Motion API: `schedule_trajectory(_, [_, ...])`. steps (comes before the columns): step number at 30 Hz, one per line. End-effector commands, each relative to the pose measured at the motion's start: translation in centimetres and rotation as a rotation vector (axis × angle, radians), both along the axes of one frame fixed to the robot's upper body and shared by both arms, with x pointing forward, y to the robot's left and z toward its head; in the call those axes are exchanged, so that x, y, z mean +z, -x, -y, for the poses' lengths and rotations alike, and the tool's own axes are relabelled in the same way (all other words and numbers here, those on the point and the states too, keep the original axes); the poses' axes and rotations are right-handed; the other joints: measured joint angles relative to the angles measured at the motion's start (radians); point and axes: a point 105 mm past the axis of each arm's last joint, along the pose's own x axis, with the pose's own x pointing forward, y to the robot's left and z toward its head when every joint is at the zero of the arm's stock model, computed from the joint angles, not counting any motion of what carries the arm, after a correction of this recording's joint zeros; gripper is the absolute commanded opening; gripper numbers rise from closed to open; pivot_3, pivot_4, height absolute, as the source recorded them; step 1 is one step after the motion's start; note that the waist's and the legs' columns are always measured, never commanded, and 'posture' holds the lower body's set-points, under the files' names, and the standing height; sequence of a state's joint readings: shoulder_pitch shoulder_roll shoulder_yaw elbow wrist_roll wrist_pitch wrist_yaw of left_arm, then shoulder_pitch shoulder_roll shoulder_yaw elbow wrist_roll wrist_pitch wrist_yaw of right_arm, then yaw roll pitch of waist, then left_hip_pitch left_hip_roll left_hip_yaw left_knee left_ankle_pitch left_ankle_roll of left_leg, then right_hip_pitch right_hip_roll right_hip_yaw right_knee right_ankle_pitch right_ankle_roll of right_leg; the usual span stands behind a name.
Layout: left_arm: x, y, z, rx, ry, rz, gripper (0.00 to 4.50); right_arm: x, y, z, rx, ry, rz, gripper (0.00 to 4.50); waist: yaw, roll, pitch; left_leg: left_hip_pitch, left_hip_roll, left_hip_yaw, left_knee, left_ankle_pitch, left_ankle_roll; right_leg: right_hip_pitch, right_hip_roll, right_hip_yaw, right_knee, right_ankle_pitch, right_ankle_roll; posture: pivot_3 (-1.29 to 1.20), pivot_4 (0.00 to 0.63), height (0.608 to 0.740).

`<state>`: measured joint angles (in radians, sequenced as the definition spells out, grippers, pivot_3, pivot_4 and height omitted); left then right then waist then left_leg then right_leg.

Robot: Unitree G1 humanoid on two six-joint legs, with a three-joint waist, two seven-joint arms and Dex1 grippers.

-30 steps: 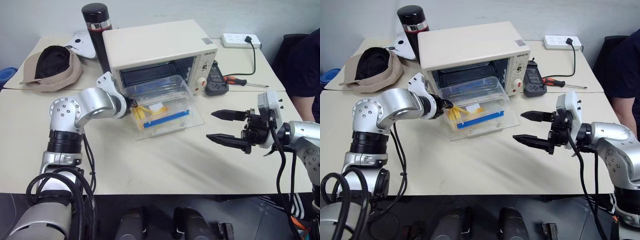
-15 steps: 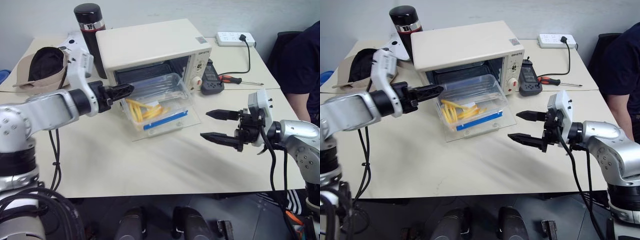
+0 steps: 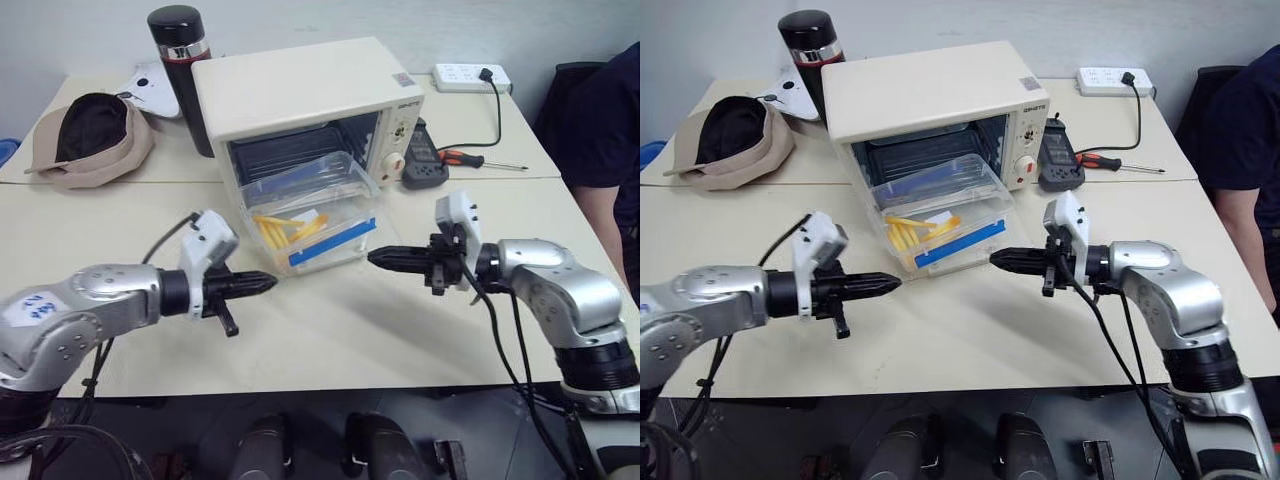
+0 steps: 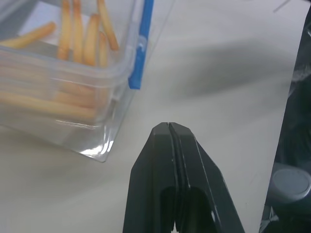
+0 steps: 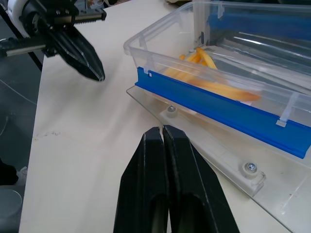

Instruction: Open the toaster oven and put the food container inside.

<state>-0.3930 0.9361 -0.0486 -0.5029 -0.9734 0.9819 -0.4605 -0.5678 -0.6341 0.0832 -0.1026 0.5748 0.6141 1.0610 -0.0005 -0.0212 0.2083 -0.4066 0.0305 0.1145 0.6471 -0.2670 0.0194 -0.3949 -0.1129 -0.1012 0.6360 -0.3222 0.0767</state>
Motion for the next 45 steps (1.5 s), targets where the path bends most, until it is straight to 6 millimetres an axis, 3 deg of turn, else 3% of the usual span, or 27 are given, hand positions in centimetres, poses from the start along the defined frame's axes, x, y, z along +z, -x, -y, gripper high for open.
schedule_trajectory(1, [0.2, 0.1, 1.6, -0.083, -0.014, 0.048, 0.00, 0.5, -0.9, -1.1, -0.001, 0.009, 0.072, 0.02, -0.001, 0.000, 0.000, 0.000, 0.000, 0.000, 0.000, 0.000, 0.000, 0.000, 0.000, 0.000, 0.000, 0.000, 0.000, 0.00, 0.150, 0.740])
schedule_trajectory(10, [1.2, -7.0, 4.0, 0.209, 0.099, 0.143, 0.00, 1.2, -6.8, -3.9, -0.222, -0.040, 0.139, 0.02, -0.002, 0.000, 0.000, 0.000, -0.001, 0.000, 0.003, 0.001, 0.002, 0.000, 0.000, 0.000, 0.004, 0.000, 0.000, 0.00, 0.150, 0.740])
schedule_trajectory(16, [3.2, -10.8, 3.1, 0.425, 0.178, 0.227, 0.00, 2.3, -10.1, -4.7, -0.359, -0.097, 0.148, 0.02, -0.005, 0.000, 0.000, 0.000, 0.000, 0.001, 0.002, 0.002, 0.002, 0.000, 0.000, 0.000, 0.008, 0.000, 0.001, 0.00, 0.150, 0.740])
schedule_trajectory(25, [5.4, -13.5, 0.4, 0.557, 0.160, 0.354, 0.00, 2.8, -10.7, -5.9, -0.340, -0.127, 0.162, 0.02, -0.007, 0.000, 0.000, 0.000, 0.000, 0.002, 0.002, 0.003, 0.002, -0.001, 0.000, -0.001, 0.009, 0.000, 0.001, 0.00, 0.150, 0.740])
schedule_trajectory(30, [5.9, -14.5, 0.6, 0.574, 0.205, 0.371, 0.00, 2.8, -10.5, -5.5, -0.331, -0.141, 0.157, 0.02, -0.006, 0.000, 0.000, 0.000, 0.000, 0.002, 0.002, 0.003, 0.002, -0.001, 0.000, -0.001, 0.010, 0.000, 0.001, 0.00, 0.150, 0.740])
schedule_trajectory(34, [5.8, -13.9, 2.2, 0.470, 0.243, 0.330, 0.00, 2.8, -9.5, -4.2, -0.317, -0.143, 0.146, 0.02, 0.001, 0.000, 0.000, 0.000, -0.001, 0.000, 0.003, 0.004, 0.002, -0.001, -0.001, -0.001, 0.011, 0.000, 0.001, 0.00, 0.150, 0.740])
schedule_trajectory(38, [6.6, -10.9, 0.4, 0.360, 0.207, 0.356, 0.00, 2.1, -6.3, -1.3, -0.287, -0.101, 0.120, 0.02, -0.003, 0.000, 0.000, -0.001, -0.001, 0.000, 0.001, 0.004, 0.002, -0.001, -0.001, -0.001, 0.010, 0.000, 0.001, 0.00, 0.150, 0.740])
schedule_trajectory(41, [6.9, -8.9, -0.5, 0.283, 0.194, 0.349, 0.58, 1.2, -4.5, 0.1, -0.297, -0.061, 0.089, 0.00, -0.007, 0.000, 0.000, -0.001, 0.000, 0.000, -0.001, 0.003, 0.001, -0.002, -0.001, -0.001, 0.007, 0.000, 0.001, 0.00, 0.150, 0.740])
schedule_trajectory(45, [7.4, -4.6, -1.9, 0.115, 0.158, 0.327, 1.76, -1.0, -2.0, 2.0, -0.339, 0.003, 0.019, 0.00, -0.021, 0.000, 0.000, 0.000, 0.001, 0.001, -0.001, 0.003, 0.000, -0.002, 0.001, -0.001, 0.008, 0.000, 0.000, 0.00, 0.150, 0.740])
